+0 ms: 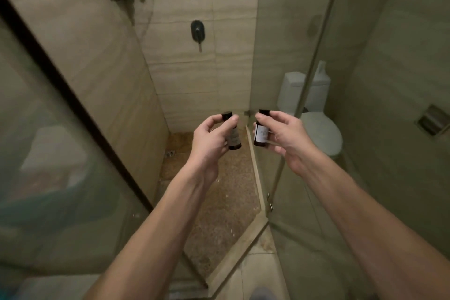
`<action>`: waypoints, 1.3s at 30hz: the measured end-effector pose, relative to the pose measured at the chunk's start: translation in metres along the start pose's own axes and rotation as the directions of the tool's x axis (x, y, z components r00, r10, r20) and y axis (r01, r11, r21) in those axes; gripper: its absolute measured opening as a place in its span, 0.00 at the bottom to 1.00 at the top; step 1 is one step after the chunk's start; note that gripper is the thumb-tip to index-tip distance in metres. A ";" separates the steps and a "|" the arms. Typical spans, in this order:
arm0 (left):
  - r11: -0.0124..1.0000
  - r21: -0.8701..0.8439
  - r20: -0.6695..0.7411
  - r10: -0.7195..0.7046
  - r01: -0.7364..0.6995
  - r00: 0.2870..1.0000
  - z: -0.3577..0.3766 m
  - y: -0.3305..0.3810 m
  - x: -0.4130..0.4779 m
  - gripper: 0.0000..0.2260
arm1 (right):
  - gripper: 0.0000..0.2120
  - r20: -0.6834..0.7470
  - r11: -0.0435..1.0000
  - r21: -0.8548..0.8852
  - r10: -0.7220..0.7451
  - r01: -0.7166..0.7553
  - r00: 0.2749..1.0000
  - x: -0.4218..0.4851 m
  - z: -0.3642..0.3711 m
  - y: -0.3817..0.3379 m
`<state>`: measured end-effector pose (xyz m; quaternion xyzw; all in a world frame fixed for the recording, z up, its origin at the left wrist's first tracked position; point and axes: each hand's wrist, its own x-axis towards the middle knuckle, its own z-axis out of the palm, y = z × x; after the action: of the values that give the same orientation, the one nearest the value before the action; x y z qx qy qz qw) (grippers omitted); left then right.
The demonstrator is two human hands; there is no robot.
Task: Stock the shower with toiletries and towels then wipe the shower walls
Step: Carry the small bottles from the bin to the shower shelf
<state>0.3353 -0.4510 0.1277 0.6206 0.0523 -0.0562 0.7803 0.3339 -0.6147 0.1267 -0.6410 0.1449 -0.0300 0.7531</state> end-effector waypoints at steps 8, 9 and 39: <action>0.976 -0.212 -0.083 -0.071 0.052 0.994 0.013 0.008 0.092 0.08 | 0.17 0.113 0.998 -0.031 -0.044 0.048 0.993 0.111 0.020 -0.019; 0.975 -0.218 -0.106 -0.073 0.048 0.992 0.015 0.009 0.108 0.07 | 0.17 0.124 0.998 -0.030 -0.050 0.054 0.991 0.131 0.025 -0.021; 1.000 -0.008 -0.194 0.000 -0.001 0.981 -0.123 0.128 0.495 0.11 | 0.13 0.465 0.973 -0.189 -0.030 0.132 0.885 0.513 0.260 -0.094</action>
<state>0.8426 -0.3138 0.1480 0.6199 0.1281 0.0049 0.7741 0.9043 -0.5007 0.1620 -0.7132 -0.0617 0.1067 0.6901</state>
